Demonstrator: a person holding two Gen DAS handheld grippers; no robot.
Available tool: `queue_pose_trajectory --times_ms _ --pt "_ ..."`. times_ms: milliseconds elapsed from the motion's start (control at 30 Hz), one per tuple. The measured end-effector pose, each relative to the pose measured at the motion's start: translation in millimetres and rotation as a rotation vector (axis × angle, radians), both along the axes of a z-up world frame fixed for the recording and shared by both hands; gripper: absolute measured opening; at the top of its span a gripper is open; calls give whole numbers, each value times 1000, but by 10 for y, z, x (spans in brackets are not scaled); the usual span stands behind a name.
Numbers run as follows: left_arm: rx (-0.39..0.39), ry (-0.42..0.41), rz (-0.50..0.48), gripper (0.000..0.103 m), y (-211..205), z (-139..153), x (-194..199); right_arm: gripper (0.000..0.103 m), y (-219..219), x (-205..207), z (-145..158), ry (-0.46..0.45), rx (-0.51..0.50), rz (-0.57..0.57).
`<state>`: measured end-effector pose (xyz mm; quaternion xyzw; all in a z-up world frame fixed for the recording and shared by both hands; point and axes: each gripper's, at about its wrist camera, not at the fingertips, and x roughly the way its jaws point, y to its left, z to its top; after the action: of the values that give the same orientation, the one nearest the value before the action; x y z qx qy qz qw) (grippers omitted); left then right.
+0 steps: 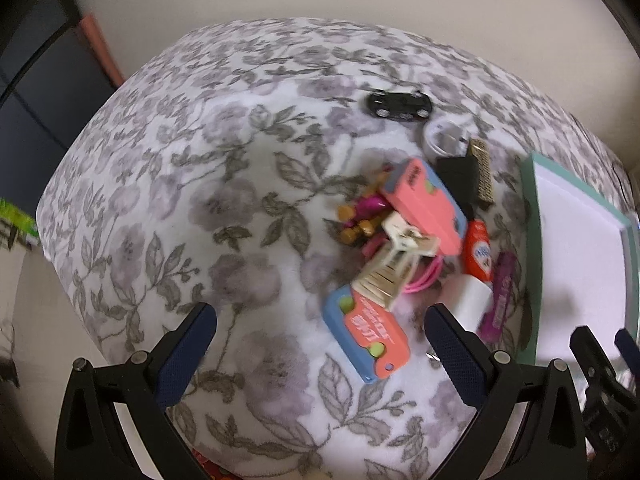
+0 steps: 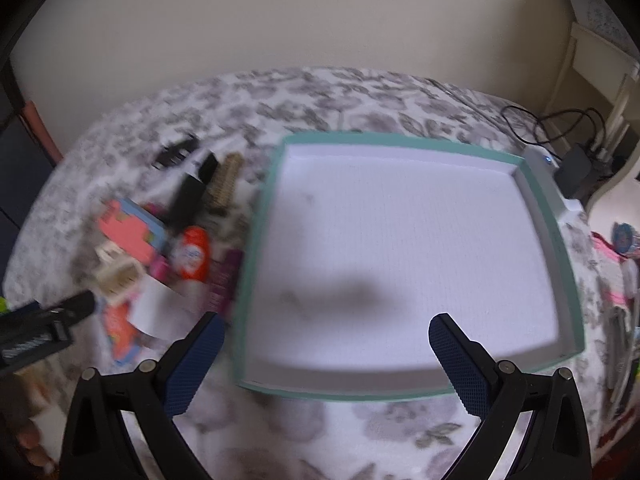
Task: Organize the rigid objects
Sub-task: 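Grasp the white charger plug with the right tool while the left tool grasps the blue-orange toy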
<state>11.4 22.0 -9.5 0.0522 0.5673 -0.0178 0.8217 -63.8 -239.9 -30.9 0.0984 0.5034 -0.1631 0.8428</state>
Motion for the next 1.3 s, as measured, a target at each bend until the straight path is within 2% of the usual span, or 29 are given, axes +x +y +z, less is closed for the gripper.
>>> queue_pose_trajectory --times_ms 100,233,567,600,667,733,867,933,1000,1067,1300 --pt "-25 7 40 103 98 -23 45 103 150 125 14 1 30 53" --pt "-5 25 84 103 169 -79 76 103 362 287 -74 20 89 127" --pt "-79 119 210 103 417 -240 126 95 776 589 -282 67 143 277" --pt "-83 126 211 103 417 -253 129 93 794 609 -308 77 145 282" --pt "-102 139 208 103 406 -273 132 82 844 654 -359 93 151 291" --pt "-117 146 213 103 402 -279 136 81 887 669 -382 97 152 304" --pt "-133 172 216 103 414 -295 157 68 958 710 -423 100 165 328" --pt "-143 180 210 103 406 -302 162 65 978 724 -443 101 172 332" --pt "-149 184 203 103 395 -313 172 56 994 736 -433 89 168 338" --pt "-160 191 198 103 385 -315 185 41 997 740 -429 84 181 336" --pt "-168 219 167 103 210 -431 180 35 962 683 -442 87 240 324"
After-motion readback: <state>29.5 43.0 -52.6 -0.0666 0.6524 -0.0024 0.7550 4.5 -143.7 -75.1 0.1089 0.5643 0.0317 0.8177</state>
